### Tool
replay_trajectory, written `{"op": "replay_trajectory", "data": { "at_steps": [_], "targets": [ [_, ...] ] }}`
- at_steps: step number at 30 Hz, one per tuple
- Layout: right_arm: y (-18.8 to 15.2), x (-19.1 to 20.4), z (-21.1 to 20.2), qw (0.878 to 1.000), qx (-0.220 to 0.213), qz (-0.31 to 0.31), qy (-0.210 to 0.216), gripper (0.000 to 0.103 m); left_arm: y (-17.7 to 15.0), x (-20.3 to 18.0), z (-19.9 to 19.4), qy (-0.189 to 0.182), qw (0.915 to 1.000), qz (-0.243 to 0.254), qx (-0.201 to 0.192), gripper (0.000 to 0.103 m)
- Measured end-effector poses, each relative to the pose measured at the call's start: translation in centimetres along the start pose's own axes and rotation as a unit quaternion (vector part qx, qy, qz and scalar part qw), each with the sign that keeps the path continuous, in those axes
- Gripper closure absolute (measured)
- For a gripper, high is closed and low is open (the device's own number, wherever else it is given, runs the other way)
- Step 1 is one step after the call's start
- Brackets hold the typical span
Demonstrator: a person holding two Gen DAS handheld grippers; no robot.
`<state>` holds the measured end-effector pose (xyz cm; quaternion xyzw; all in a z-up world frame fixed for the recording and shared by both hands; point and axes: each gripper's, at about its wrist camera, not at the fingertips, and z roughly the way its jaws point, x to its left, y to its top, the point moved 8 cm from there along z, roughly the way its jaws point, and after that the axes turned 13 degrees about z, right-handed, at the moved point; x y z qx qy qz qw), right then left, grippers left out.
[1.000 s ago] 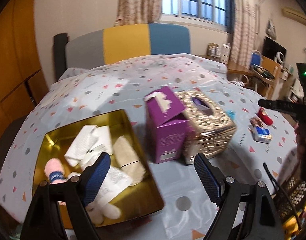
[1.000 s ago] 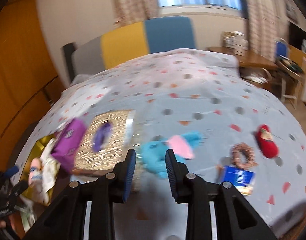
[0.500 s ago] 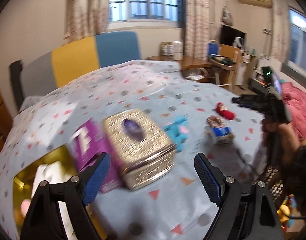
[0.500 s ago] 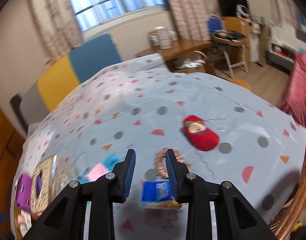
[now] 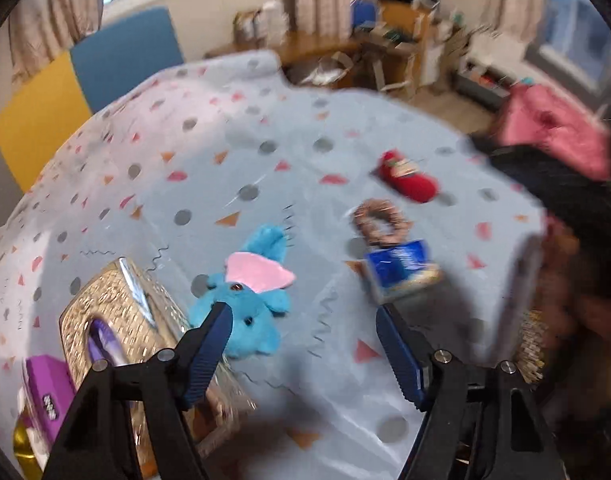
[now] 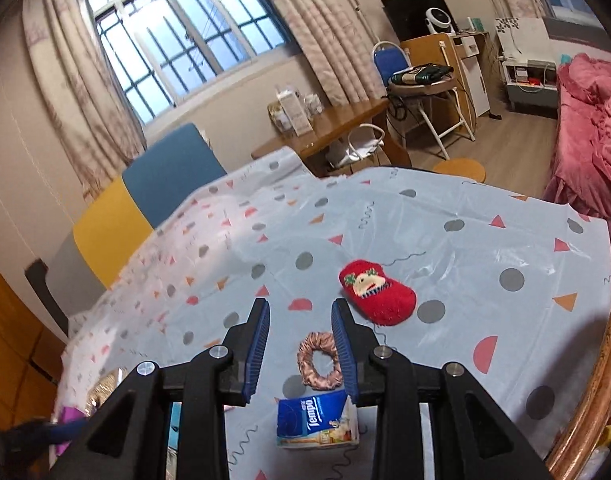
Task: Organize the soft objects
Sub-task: 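Move the left tool to the blue plush toy while the right tool moves to the brown scrunchie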
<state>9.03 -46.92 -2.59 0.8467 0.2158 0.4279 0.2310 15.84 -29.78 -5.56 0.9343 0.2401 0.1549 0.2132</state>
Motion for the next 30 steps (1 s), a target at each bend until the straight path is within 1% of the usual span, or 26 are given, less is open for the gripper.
{"op": "replay_trajectory", "data": {
  "at_steps": [2, 4, 6, 7, 11, 13, 14, 16, 18, 20, 21, 22, 24, 25, 26, 27, 28, 30],
  "targets": [
    [0.5, -0.4, -0.3, 1.000, -0.008, 0.016, 0.006, 0.066, -0.1, 0.0, 2.4, 0.009, 0.9995, 0.002, 0.031, 0.028],
    [0.8, -1.1, -0.4, 0.999, -0.007, 0.037, 0.012, 0.066, 0.0, 0.0, 4.3, 0.008, 0.9986, 0.006, 0.052, 0.027],
    [0.8, -1.4, -0.1, 0.999, 0.000, 0.051, 0.018, 0.066, 0.4, 0.3, 6.4, 0.018, 0.9973, -0.002, 0.071, 0.027],
    [0.8, -1.5, 0.0, 0.998, 0.002, 0.054, 0.020, 0.066, 0.6, 0.4, 7.0, 0.018, 0.9970, -0.004, 0.075, 0.026],
    [0.4, -1.3, 0.2, 0.998, 0.017, 0.057, 0.031, 0.065, 1.3, 1.4, 10.3, 0.053, 0.9932, -0.025, 0.101, 0.026],
    [0.3, -1.2, 0.4, 0.997, 0.023, 0.058, 0.036, 0.065, 1.3, 1.5, 11.5, 0.059, 0.9914, -0.028, 0.113, 0.026],
    [0.2, -1.2, 0.4, 0.997, 0.026, 0.059, 0.037, 0.065, 1.3, 1.5, 12.1, 0.061, 0.9904, -0.028, 0.121, 0.025],
    [0.0, -1.2, 0.6, 0.997, 0.034, 0.064, 0.041, 0.065, 1.2, 1.8, 13.0, 0.088, 0.9874, -0.015, 0.131, 0.024],
    [-0.1, -1.2, 0.7, 0.996, 0.038, 0.067, 0.045, 0.065, 1.1, 1.7, 13.5, 0.090, 0.9867, -0.007, 0.135, 0.026],
    [-0.1, -1.2, 0.6, 0.996, 0.038, 0.071, 0.048, 0.065, 1.2, 1.7, 13.6, 0.101, 0.9860, 0.003, 0.133, 0.049],
    [-0.1, -1.3, 0.6, 0.995, 0.038, 0.074, 0.050, 0.065, 1.1, 1.6, 13.5, 0.105, 0.9859, 0.012, 0.130, 0.069],
    [-0.1, -1.5, 0.6, 0.995, 0.038, 0.080, 0.052, 0.065, 1.2, 1.7, 13.4, 0.108, 0.9862, 0.017, 0.125, 0.081],
    [0.1, -1.7, 0.6, 0.994, 0.037, 0.090, 0.053, 0.065, 1.3, 1.6, 12.8, 0.093, 0.9900, 0.011, 0.105, 0.091],
    [0.2, -1.9, 0.6, 0.993, 0.036, 0.095, 0.054, 0.065, 1.4, 1.7, 12.2, 0.082, 0.9925, -0.003, 0.091, 0.100],
    [0.3, -2.0, 0.5, 0.993, 0.035, 0.100, 0.056, 0.065, 1.6, 1.6, 11.7, 0.071, 0.9943, -0.012, 0.079, 0.101],
    [0.3, -2.1, 0.5, 0.992, 0.034, 0.104, 0.057, 0.065, 2.0, 1.2, 10.8, 0.041, 0.9977, -0.024, 0.049, 0.102],
    [0.4, -2.2, 0.5, 0.992, 0.033, 0.108, 0.058, 0.065, 2.2, 0.8, 10.1, 0.032, 0.9985, -0.027, 0.035, 0.102],
    [0.5, -2.4, 0.3, 0.991, 0.029, 0.114, 0.061, 0.065, 2.4, -0.7, 8.7, -0.016, 0.9995, -0.028, 0.000, 0.102]
  ]
}}
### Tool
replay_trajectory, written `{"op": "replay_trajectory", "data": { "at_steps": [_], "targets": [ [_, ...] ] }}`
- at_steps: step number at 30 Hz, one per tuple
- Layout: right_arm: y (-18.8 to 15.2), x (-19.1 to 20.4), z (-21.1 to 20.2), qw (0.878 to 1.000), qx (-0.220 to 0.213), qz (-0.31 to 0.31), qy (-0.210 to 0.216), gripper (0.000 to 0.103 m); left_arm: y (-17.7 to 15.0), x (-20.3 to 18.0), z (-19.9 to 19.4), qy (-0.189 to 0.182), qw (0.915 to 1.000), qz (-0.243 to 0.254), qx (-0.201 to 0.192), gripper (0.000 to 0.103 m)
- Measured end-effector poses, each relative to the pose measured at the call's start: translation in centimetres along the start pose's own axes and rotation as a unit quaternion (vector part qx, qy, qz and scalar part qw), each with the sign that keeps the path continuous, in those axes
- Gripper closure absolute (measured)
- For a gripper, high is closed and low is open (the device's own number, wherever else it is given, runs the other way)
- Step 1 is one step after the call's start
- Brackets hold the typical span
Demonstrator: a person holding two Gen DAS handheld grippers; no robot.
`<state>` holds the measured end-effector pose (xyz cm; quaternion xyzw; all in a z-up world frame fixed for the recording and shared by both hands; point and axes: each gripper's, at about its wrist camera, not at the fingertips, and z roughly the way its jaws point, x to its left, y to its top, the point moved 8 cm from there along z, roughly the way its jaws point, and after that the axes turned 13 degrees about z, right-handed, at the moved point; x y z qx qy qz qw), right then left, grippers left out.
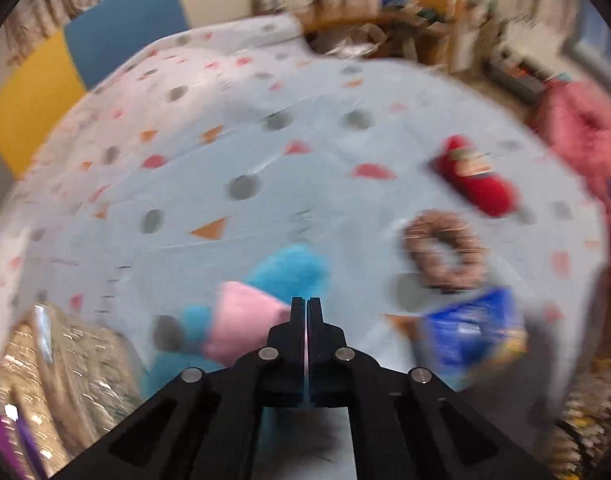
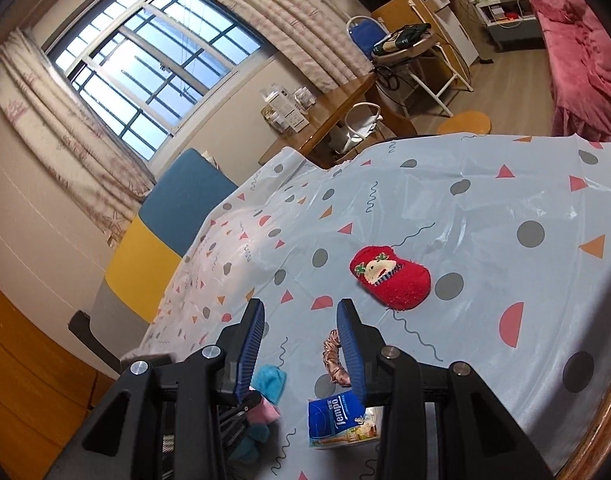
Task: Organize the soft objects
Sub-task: 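Move the left tool to the blue plush toy while the right tool moves to the brown scrunchie, then grasp the blue plush toy with the left tool while the right tool grasps the brown scrunchie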
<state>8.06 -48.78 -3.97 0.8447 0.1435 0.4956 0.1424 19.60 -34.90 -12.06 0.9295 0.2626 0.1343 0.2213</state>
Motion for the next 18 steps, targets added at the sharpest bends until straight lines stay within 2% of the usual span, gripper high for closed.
{"op": "replay_trajectory", "data": {
  "at_steps": [2, 4, 5, 7, 8, 11, 12, 14, 15, 16, 18],
  "targets": [
    [0.2, -0.3, -0.2, 1.000, -0.005, 0.007, 0.001, 0.065, -0.4, -1.1, -0.7, -0.017, 0.9997, 0.008, -0.012, 0.102],
    [0.2, -0.5, -0.1, 1.000, -0.003, 0.015, -0.001, 0.065, -1.3, -2.7, -1.7, -0.069, 0.9971, 0.004, -0.032, 0.102],
    [0.2, -0.7, 0.0, 1.000, 0.000, 0.020, -0.001, 0.065, -1.7, -3.0, -1.9, -0.073, 0.9967, 0.005, -0.035, 0.102],
    [0.3, -1.0, 0.1, 1.000, 0.002, 0.029, -0.002, 0.065, -2.6, -4.1, -2.6, -0.107, 0.9933, 0.000, -0.044, 0.102],
    [0.4, -1.2, 0.1, 0.999, 0.001, 0.033, -0.003, 0.065, -2.8, -4.1, -3.1, -0.115, 0.9918, -0.005, -0.055, 0.102],
    [0.5, -1.5, 0.0, 0.999, -0.001, 0.039, -0.009, 0.065, -2.7, -3.6, -4.5, -0.124, 0.9905, -0.020, -0.055, 0.101],
    [0.4, -1.5, 0.1, 0.999, -0.001, 0.039, -0.011, 0.065, -2.5, -3.1, -4.8, -0.117, 0.9914, -0.021, -0.056, 0.096],
    [0.3, -1.3, 0.1, 0.999, 0.001, 0.033, -0.013, 0.065, -1.5, -1.9, -5.4, -0.108, 0.9929, -0.035, -0.036, 0.070],
    [0.2, -1.2, 0.1, 0.999, 0.002, 0.030, -0.014, 0.065, -1.2, -1.3, -5.6, -0.108, 0.9927, -0.044, -0.030, 0.044],
    [0.1, -1.1, 0.1, 1.000, 0.004, 0.027, -0.014, 0.065, -0.6, -0.3, -5.7, -0.106, 0.9926, -0.054, -0.022, 0.034],
    [0.0, -1.1, 0.2, 1.000, 0.009, 0.027, -0.013, 0.065, 0.6, 1.7, -5.6, -0.081, 0.9948, -0.061, 0.009, 0.034]
  ]
}}
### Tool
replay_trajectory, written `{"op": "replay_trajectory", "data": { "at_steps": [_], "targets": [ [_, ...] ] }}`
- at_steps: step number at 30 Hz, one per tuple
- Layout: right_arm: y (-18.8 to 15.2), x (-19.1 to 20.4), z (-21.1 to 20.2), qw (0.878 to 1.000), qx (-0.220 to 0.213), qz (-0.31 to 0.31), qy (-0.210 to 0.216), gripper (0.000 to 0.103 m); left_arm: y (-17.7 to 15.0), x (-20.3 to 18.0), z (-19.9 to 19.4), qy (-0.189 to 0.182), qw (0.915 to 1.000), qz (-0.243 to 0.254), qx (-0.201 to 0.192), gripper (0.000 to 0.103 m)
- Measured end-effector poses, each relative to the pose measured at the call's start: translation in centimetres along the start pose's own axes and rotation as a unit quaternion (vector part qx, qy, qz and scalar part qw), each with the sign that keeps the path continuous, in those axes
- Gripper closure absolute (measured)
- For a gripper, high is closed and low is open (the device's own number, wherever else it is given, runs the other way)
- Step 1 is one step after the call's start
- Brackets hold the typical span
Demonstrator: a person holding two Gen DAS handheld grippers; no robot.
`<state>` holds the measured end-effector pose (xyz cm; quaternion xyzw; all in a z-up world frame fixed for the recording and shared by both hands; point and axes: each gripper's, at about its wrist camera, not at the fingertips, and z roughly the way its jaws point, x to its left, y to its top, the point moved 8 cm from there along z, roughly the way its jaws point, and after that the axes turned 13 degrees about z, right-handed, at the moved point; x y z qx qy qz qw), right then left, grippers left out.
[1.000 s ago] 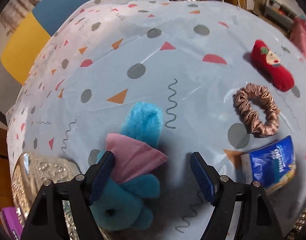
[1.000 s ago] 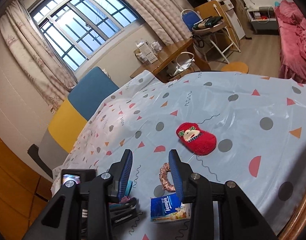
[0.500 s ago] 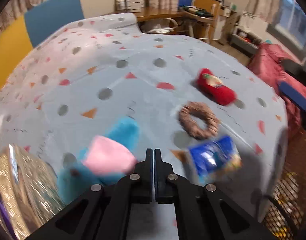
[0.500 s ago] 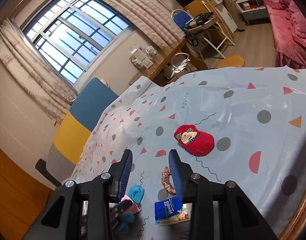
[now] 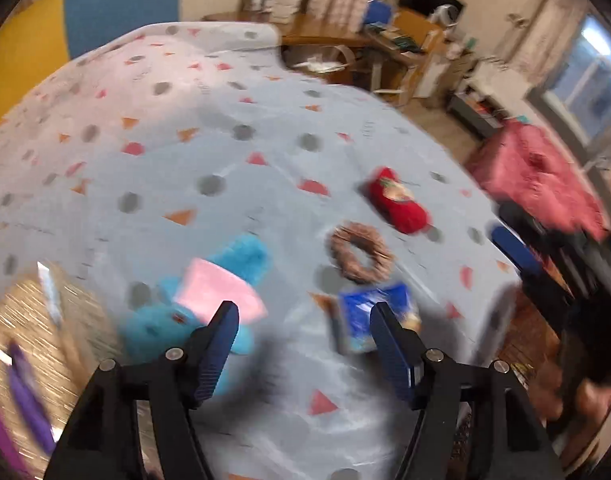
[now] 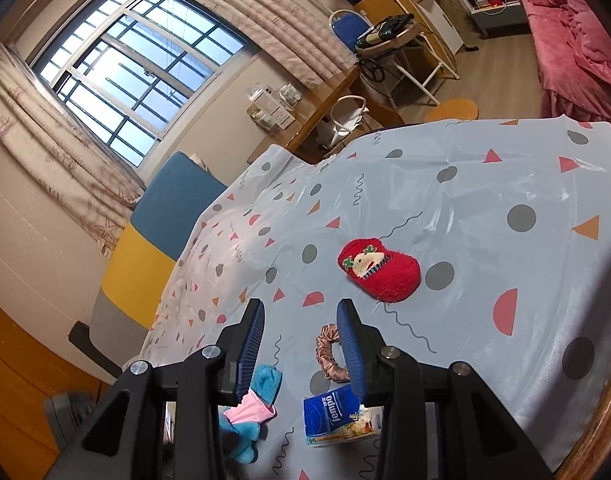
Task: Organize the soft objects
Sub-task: 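Grasp the blue plush toy with the left tool while the right tool grasps the brown scrunchie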
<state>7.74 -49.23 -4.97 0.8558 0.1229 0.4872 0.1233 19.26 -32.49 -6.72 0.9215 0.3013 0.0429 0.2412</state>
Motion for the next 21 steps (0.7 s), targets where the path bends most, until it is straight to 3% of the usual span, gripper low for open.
{"op": "replay_trajectory", "data": {
  "at_steps": [4, 7, 10, 11, 12, 14, 16, 17, 20, 21],
  "targets": [
    [0.0, -0.4, 0.4, 1.000, 0.011, 0.014, 0.001, 0.065, 1.6, 3.1, 1.0, 0.039, 0.9975, -0.001, 0.059, 0.029],
    [-0.1, -0.6, 0.6, 1.000, 0.018, 0.021, 0.003, 0.065, 1.2, 3.8, 3.1, 0.059, 0.9903, 0.039, 0.120, 0.023],
    [-0.2, -0.7, 0.8, 0.999, 0.025, 0.024, 0.006, 0.065, -0.7, 3.1, 5.9, 0.062, 0.9748, 0.093, 0.193, 0.022],
    [-0.3, -0.7, 0.9, 0.999, 0.027, 0.025, 0.007, 0.065, -1.6, 3.0, 6.9, 0.070, 0.9663, 0.114, 0.220, 0.021],
    [-0.3, -0.7, 0.9, 0.999, 0.028, 0.027, 0.007, 0.065, -2.3, 2.9, 7.6, 0.081, 0.9588, 0.132, 0.238, 0.014],
    [-0.3, -0.9, 0.9, 0.999, 0.030, 0.033, 0.011, 0.065, -3.2, 3.1, 8.7, 0.092, 0.9492, 0.148, 0.262, 0.012],
    [-0.2, -1.0, 0.9, 0.999, 0.032, 0.037, 0.013, 0.065, -3.7, 3.6, 9.5, 0.097, 0.9453, 0.145, 0.276, 0.013],
    [-0.2, -1.0, 1.0, 0.999, 0.032, 0.039, 0.013, 0.064, -3.9, 3.9, 9.7, 0.099, 0.9450, 0.139, 0.279, 0.014],
    [-0.2, -1.1, 1.0, 0.998, 0.034, 0.043, 0.015, 0.064, -4.2, 4.0, 9.9, 0.078, 0.9490, 0.128, 0.277, 0.039],
    [-0.2, -1.1, 1.0, 0.998, 0.033, 0.043, 0.014, 0.064, -4.1, 3.5, 9.5, 0.068, 0.9515, 0.134, 0.268, 0.058]
  ]
}}
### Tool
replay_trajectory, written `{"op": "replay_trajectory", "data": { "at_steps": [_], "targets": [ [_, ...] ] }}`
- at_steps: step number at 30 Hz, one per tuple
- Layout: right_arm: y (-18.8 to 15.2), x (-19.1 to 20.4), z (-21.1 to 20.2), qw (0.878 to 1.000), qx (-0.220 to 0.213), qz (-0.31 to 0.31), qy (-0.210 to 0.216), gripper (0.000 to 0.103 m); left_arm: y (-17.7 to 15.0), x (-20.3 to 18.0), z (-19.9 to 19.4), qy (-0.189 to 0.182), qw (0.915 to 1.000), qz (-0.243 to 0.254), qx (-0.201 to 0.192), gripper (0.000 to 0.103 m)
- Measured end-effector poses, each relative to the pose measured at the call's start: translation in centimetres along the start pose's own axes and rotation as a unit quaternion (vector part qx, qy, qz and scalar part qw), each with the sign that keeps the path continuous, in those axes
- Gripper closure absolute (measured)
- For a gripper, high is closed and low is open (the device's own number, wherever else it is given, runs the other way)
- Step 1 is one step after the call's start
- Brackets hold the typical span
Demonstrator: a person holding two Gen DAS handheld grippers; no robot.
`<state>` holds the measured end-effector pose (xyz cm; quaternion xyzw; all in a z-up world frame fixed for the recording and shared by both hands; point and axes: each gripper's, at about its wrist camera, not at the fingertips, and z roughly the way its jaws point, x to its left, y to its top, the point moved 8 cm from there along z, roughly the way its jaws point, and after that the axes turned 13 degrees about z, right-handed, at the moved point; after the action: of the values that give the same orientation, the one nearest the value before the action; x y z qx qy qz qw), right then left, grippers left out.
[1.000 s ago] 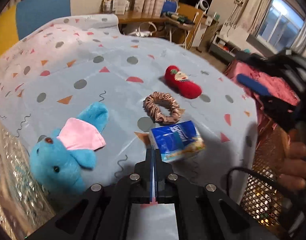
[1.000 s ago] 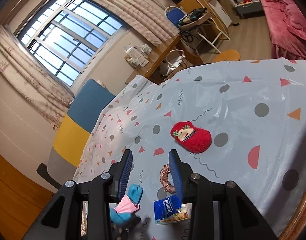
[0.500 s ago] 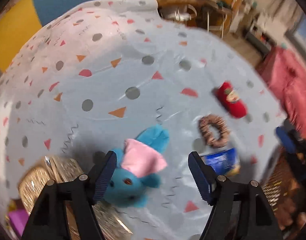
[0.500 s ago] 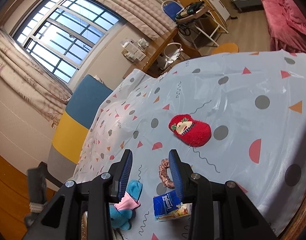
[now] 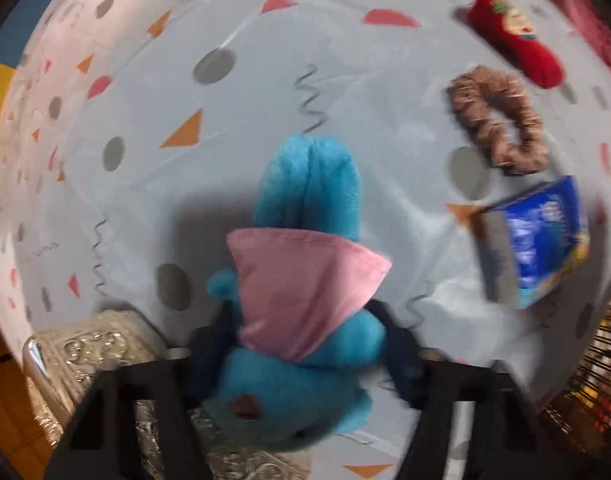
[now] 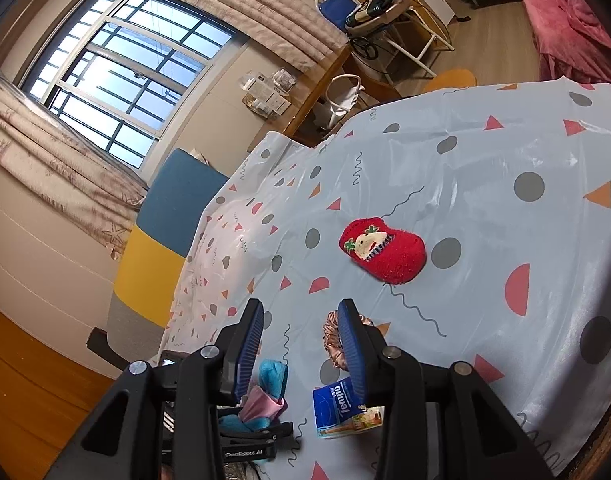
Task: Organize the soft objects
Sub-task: 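Grasp the blue plush toy with the left tool while the right tool grasps the brown scrunchie, then drop the plush toy into the gold tray with the left tool while the right holds the scrunchie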
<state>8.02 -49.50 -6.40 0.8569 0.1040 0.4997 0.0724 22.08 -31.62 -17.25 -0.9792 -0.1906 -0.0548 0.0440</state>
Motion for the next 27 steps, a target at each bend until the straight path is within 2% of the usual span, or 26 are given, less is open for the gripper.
{"op": "replay_trajectory", "data": {
  "at_steps": [3, 6, 8, 11, 13, 17, 20, 21, 23, 25, 27],
  "targets": [
    [-0.1, 0.1, 0.0, 1.000, -0.001, -0.004, -0.002, 0.064, 0.0, -0.9, -0.9, -0.006, 0.9995, 0.017, -0.025, 0.064],
    [-0.3, 0.4, 0.0, 1.000, 0.002, -0.012, -0.003, 0.064, -0.5, -1.5, -2.0, -0.023, 0.9976, -0.007, -0.065, 0.064],
    [-0.5, 0.5, 0.3, 1.000, 0.010, -0.018, -0.006, 0.064, -1.2, -2.1, -2.9, -0.037, 0.9940, -0.027, -0.099, 0.064],
    [-1.0, 0.7, 1.4, 0.999, 0.043, -0.029, -0.017, 0.064, -3.1, -3.7, -5.0, -0.074, 0.9830, -0.044, -0.162, 0.064],
    [-1.3, 0.8, 2.9, 0.994, 0.076, -0.055, -0.051, 0.064, -4.8, -4.7, -6.0, -0.074, 0.9772, -0.042, -0.195, 0.064],
    [-2.2, 1.2, 6.6, 0.973, 0.132, -0.141, -0.123, 0.064, -7.6, -6.0, -6.0, -0.082, 0.9707, -0.059, -0.218, 0.064],
    [-3.6, 0.9, 9.8, 0.943, 0.176, -0.215, -0.183, 0.061, -9.3, -6.7, -6.3, -0.082, 0.9672, -0.065, -0.232, 0.064],
    [-4.0, 0.5, 10.7, 0.934, 0.185, -0.232, -0.200, 0.061, -8.9, -7.1, -6.5, -0.080, 0.9661, -0.066, -0.237, 0.064],
    [-4.6, -0.2, 12.5, 0.912, 0.190, -0.271, -0.243, 0.060, -9.1, -7.4, -6.4, -0.076, 0.9631, -0.069, -0.249, 0.064],
    [-5.1, -0.7, 13.5, 0.897, 0.191, -0.300, -0.263, 0.060, -9.5, -7.8, -6.6, -0.076, 0.9587, -0.072, -0.265, 0.064],
    [-5.7, -0.9, 14.1, 0.885, 0.192, -0.322, -0.275, 0.053, -9.6, -8.1, -6.6, -0.072, 0.9559, -0.077, -0.274, 0.064]
  ]
}}
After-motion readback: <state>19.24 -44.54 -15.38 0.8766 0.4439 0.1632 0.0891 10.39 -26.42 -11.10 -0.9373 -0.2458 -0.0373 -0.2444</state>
